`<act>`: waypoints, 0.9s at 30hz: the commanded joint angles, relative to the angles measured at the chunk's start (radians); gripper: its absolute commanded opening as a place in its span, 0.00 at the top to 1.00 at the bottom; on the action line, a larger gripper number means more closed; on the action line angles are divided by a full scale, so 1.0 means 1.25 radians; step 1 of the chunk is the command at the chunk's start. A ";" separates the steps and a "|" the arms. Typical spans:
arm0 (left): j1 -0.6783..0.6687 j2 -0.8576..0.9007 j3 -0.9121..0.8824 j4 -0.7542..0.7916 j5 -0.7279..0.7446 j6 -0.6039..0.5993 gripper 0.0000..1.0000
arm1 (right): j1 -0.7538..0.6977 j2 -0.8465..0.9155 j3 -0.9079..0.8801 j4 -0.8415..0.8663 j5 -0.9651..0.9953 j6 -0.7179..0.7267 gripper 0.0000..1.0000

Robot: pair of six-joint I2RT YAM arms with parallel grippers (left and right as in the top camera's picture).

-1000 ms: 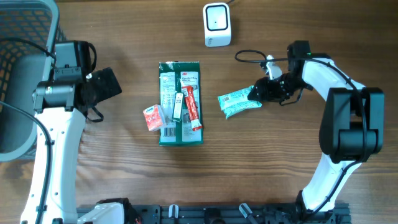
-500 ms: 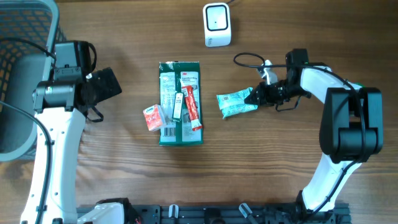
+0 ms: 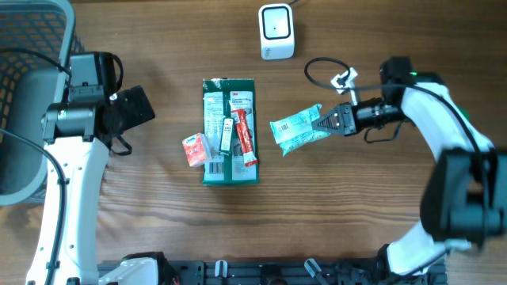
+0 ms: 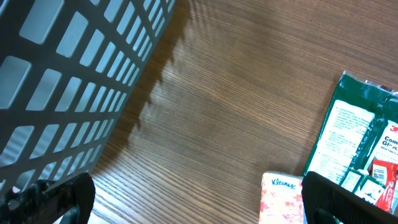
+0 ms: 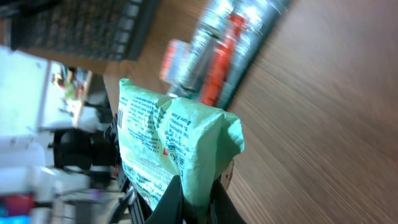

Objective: Scan the item barcode
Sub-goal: 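Swing the held pouch up toward the scanner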

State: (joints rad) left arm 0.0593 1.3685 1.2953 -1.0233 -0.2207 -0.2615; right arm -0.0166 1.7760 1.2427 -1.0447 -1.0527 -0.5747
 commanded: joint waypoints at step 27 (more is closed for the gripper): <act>0.004 -0.010 0.013 0.002 -0.013 -0.007 0.00 | 0.041 -0.193 0.095 0.087 0.251 0.369 0.96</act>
State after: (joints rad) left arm 0.0593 1.3685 1.2953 -1.0237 -0.2207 -0.2615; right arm 0.0341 1.5425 1.2621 -0.9352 -0.9188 -0.2832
